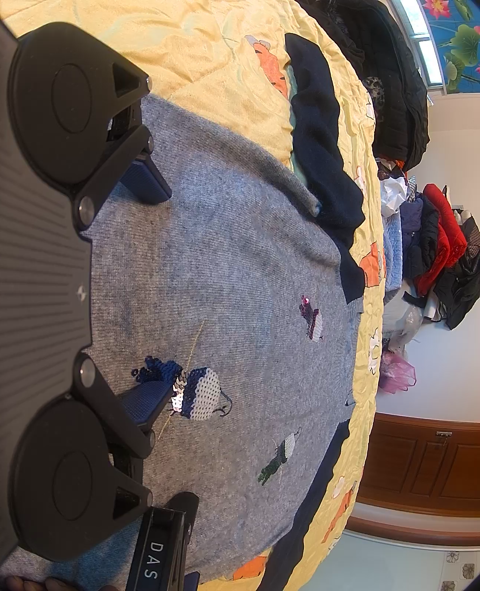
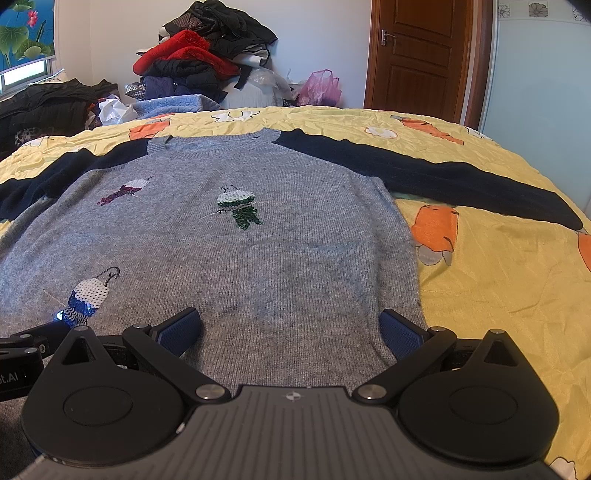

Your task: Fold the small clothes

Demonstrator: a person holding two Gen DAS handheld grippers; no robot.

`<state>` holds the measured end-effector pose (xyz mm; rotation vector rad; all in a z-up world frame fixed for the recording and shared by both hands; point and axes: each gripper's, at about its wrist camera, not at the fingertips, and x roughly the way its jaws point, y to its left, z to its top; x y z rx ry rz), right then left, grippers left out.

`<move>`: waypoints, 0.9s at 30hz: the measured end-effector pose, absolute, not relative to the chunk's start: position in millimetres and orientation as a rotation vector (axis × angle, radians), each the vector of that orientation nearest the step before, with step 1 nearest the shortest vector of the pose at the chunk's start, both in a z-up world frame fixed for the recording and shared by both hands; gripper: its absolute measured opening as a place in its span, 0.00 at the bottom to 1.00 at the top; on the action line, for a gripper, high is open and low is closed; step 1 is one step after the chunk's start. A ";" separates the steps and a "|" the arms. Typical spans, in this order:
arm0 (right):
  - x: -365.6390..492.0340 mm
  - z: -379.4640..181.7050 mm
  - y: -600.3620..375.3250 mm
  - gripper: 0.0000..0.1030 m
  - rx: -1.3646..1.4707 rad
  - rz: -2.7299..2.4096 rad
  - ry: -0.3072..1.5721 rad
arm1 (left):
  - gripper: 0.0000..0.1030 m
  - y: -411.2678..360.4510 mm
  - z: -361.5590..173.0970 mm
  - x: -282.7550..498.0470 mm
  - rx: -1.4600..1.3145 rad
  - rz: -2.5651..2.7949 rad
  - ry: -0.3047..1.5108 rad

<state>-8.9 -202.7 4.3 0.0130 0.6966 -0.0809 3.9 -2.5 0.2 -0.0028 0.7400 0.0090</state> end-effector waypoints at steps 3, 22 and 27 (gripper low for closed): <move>-8.9 4.2 -202.7 1.00 0.013 -0.081 0.697 | 1.00 -2.5 0.1 3.9 -0.003 0.009 0.740; -11.2 7.4 -200.8 1.00 0.010 -0.077 0.700 | 1.00 -2.4 0.3 3.9 -0.003 0.008 0.739; -26.9 28.2 -229.3 0.99 0.127 0.029 0.587 | 1.00 -1.3 0.9 2.2 -0.006 0.007 0.737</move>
